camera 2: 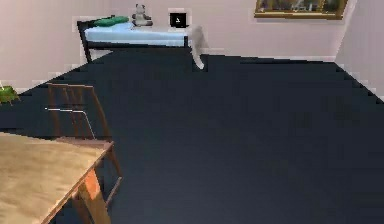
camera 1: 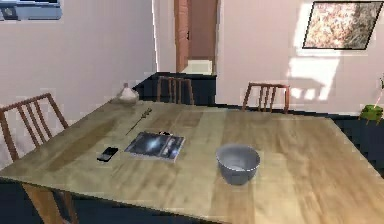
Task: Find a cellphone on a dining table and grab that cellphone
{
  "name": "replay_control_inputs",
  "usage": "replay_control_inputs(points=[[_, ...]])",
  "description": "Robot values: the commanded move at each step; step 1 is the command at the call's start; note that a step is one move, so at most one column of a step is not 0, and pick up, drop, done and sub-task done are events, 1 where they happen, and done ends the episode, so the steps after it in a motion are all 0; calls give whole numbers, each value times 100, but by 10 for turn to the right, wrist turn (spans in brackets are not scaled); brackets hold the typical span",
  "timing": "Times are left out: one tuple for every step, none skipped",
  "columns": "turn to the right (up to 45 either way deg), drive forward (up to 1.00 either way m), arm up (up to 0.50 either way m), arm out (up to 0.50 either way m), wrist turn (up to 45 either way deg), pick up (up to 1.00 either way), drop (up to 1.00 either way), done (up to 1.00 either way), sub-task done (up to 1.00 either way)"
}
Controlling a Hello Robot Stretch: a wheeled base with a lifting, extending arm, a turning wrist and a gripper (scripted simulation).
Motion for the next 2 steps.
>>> replay_control_inputs(points=[[0,25,0,0,0,0,0,0,0],[-450,0,0,0,0,0,0,0,0]])
